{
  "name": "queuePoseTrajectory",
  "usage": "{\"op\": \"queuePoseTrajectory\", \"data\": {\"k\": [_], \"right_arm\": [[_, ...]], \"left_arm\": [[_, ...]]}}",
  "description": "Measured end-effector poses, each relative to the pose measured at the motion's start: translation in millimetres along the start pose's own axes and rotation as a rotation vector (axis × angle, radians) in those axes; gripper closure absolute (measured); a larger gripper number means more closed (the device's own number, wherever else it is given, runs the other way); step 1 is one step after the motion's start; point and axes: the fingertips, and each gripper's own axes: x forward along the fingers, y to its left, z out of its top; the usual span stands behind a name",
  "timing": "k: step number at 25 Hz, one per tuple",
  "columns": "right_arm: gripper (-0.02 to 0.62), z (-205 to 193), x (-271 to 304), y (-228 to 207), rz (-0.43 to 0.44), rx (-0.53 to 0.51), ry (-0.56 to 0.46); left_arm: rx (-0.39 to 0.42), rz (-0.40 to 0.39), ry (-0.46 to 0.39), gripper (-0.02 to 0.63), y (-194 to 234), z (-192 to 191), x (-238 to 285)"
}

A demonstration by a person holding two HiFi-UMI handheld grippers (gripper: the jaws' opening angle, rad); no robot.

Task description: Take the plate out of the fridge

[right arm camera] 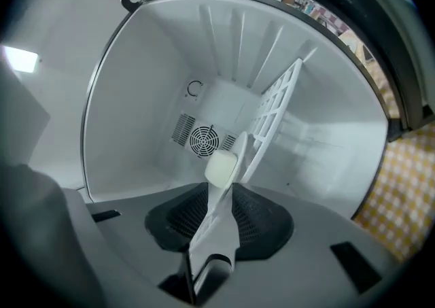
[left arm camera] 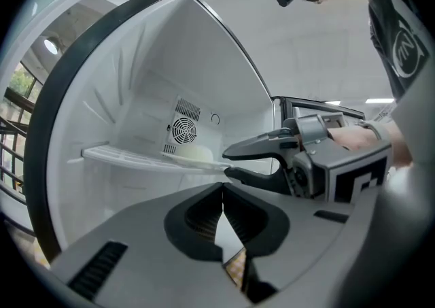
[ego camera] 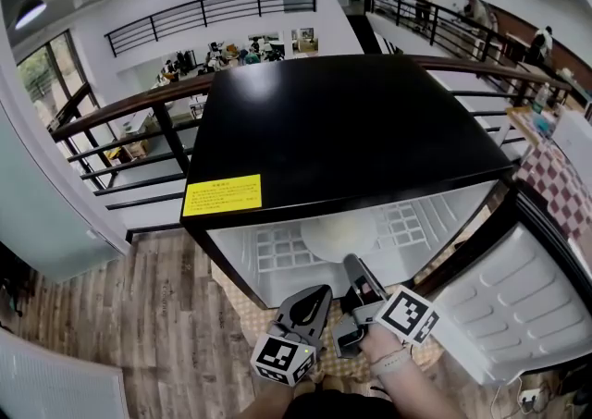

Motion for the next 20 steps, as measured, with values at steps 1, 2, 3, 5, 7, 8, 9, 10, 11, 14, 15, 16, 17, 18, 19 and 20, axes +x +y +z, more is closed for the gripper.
{"op": "queuePoseTrajectory", "data": {"k": [1,2,3,5,7,8,9,10,11,14,15,16,17,18,19,20], "right_arm": [[0.497,0,2,0,-0.008,0.011,-0.001],[0.497,1,3,-1,-0.018,0.020,-0.003],[0.499,1,4,-2,-0.028,0.027,-0.006],[0.522,0,5,-5,-0.041,0.047,-0.018],[0.529,0,4,-7,-0.039,0.073,-0.028],[0.531,0,4,-7,-0.037,0.088,-0.029],[0.533,0,3,-6,-0.035,0.104,-0.030],[0.535,0,2,-6,-0.034,0.120,-0.030],[0.537,-1,1,-6,-0.032,0.134,-0.030],[0.540,-4,-3,-6,-0.030,0.174,-0.036],[0.540,-5,-5,-6,-0.029,0.180,-0.038],[0.540,-5,-7,-6,-0.027,0.181,-0.039],[0.541,-5,-8,-5,-0.025,0.180,-0.041],[0.541,-5,-10,-5,-0.024,0.180,-0.042],[0.541,-5,-11,-4,-0.022,0.179,-0.043],[0.541,-5,-13,-3,-0.020,0.176,-0.043]], "left_arm": [[0.000,0.000,0.001,0.598,0,0,-1],[0.002,0.000,0.003,0.597,1,-1,-1],[0.004,0.000,0.004,0.598,1,-1,-2],[0.008,-0.001,0.008,0.597,1,-2,-4],[0.008,-0.002,0.008,0.597,1,-3,-4],[0.008,-0.002,0.007,0.597,1,-3,-4],[0.008,-0.002,0.007,0.597,1,-3,-4],[0.008,-0.001,0.007,0.598,1,-2,-4],[0.008,-0.002,0.006,0.597,1,-2,-3],[0.008,-0.009,0.001,0.598,0,-1,-1],[0.009,-0.012,-0.001,0.597,0,-1,-1],[0.009,-0.013,-0.002,0.597,0,0,0],[0.009,-0.013,-0.002,0.598,0,0,0],[0.009,-0.011,-0.001,0.598,0,0,0],[0.007,-0.010,0.000,0.598,1,-1,0],[0.004,-0.010,0.001,0.597,1,-1,0]]}}
